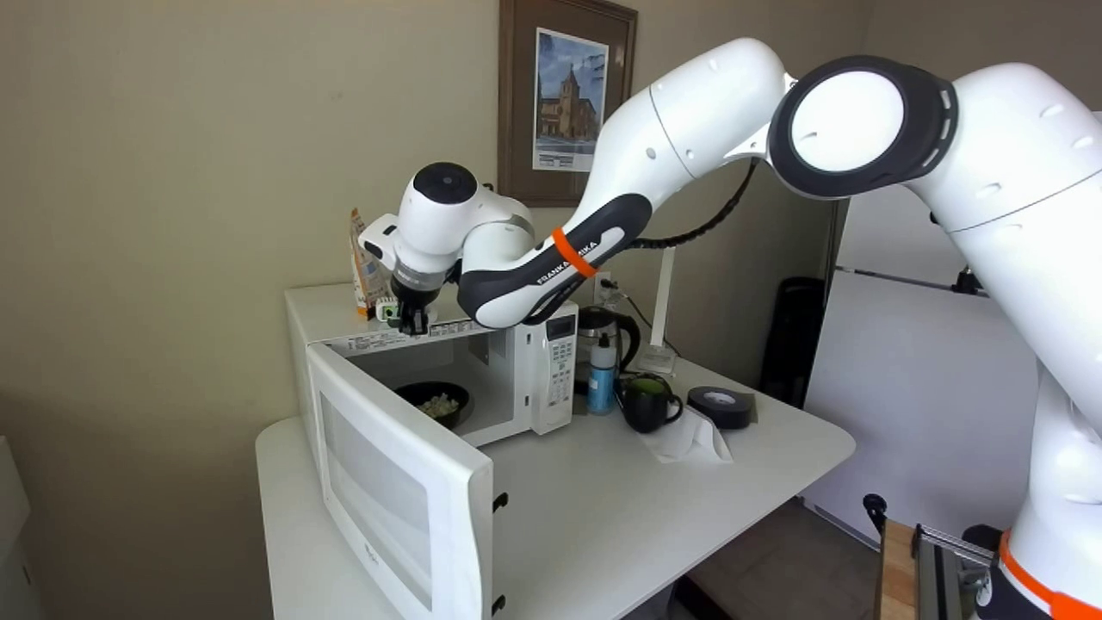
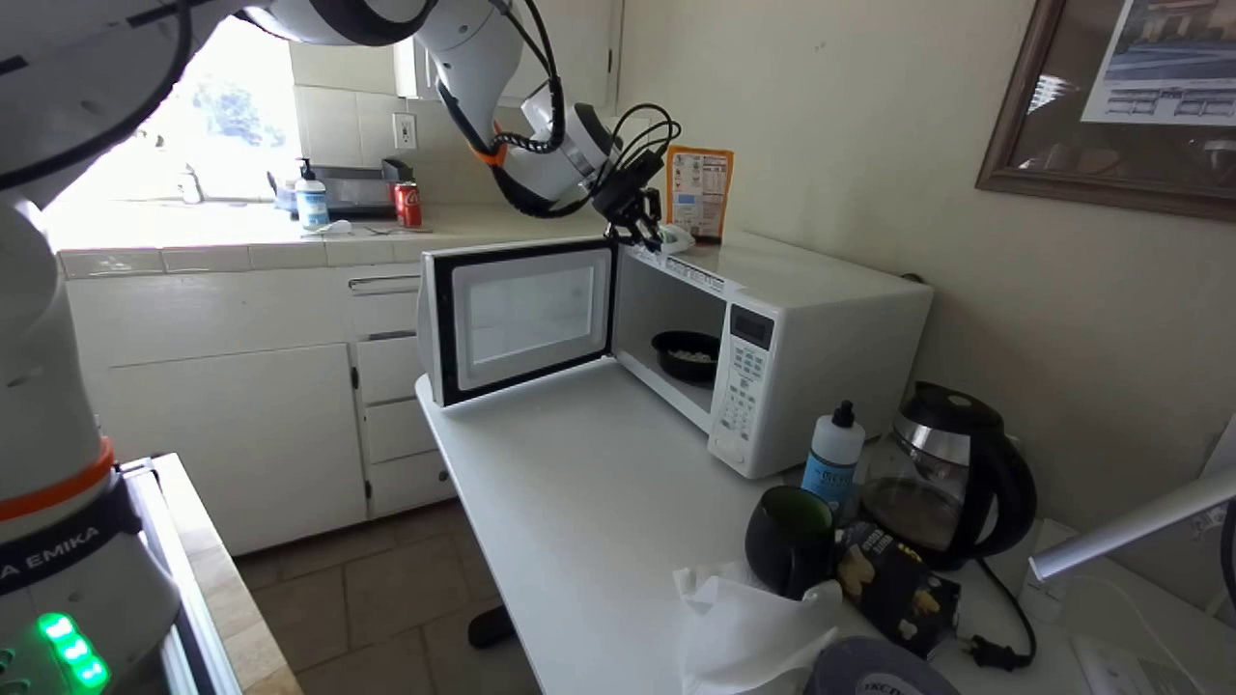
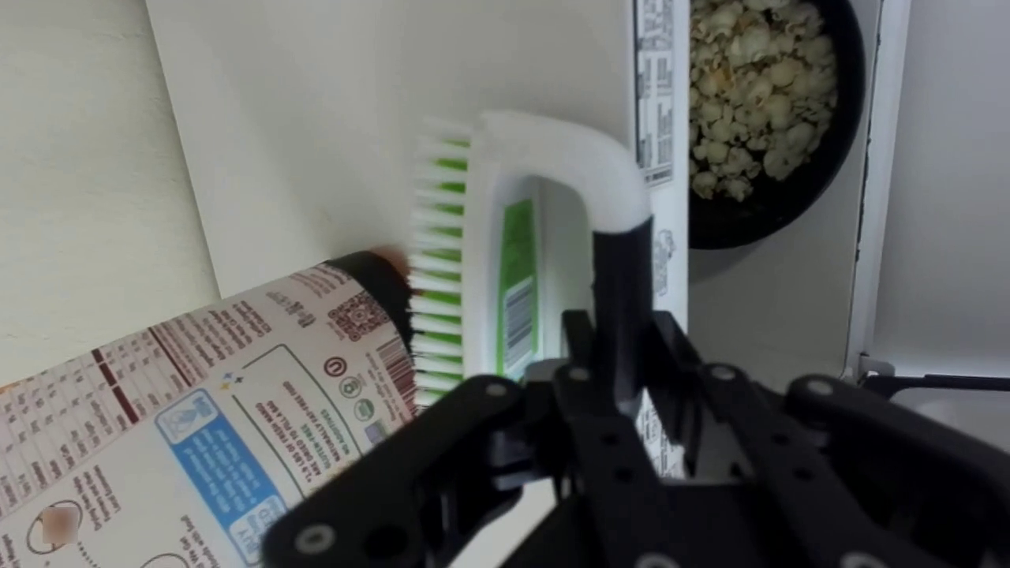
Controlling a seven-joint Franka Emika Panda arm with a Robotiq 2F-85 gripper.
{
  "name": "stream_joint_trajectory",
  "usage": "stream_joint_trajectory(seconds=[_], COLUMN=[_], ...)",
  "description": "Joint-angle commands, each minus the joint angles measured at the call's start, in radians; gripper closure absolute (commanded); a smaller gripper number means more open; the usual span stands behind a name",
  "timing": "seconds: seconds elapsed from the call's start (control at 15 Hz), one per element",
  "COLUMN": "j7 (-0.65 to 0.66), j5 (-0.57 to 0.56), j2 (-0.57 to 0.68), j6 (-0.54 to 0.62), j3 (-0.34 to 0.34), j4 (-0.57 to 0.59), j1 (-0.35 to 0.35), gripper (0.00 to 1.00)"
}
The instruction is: Put the small brush on the table
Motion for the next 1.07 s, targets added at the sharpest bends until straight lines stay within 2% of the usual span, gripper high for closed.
stream_joint_trajectory(seconds=[0.0,0.2,0.33,0.47,0.67,0.8,0.93,1.0], j7=[-0.052,-0.076,-0.143,-0.238,-0.405,-0.465,-0.504,-0.524], j5=[0.052,0.108,0.179,0.274,0.452,0.537,0.6,0.648], j2=[0.003,-0.042,-0.062,-0.062,-0.026,0.021,0.066,0.068], j6=[-0.029,-0.122,-0.206,-0.348,-0.621,-0.791,-0.953,-1.001], j3=[0.004,0.005,0.024,0.035,0.049,0.03,0.056,0.038], j4=[0.03,0.038,0.085,0.175,0.348,0.473,0.584,0.59], j1=[-0.001,0.002,-0.015,-0.027,-0.047,-0.043,-0.063,-0.06], gripper=[0.95,0.95,0.95,0.95,0.95,0.95,0.95,0.95])
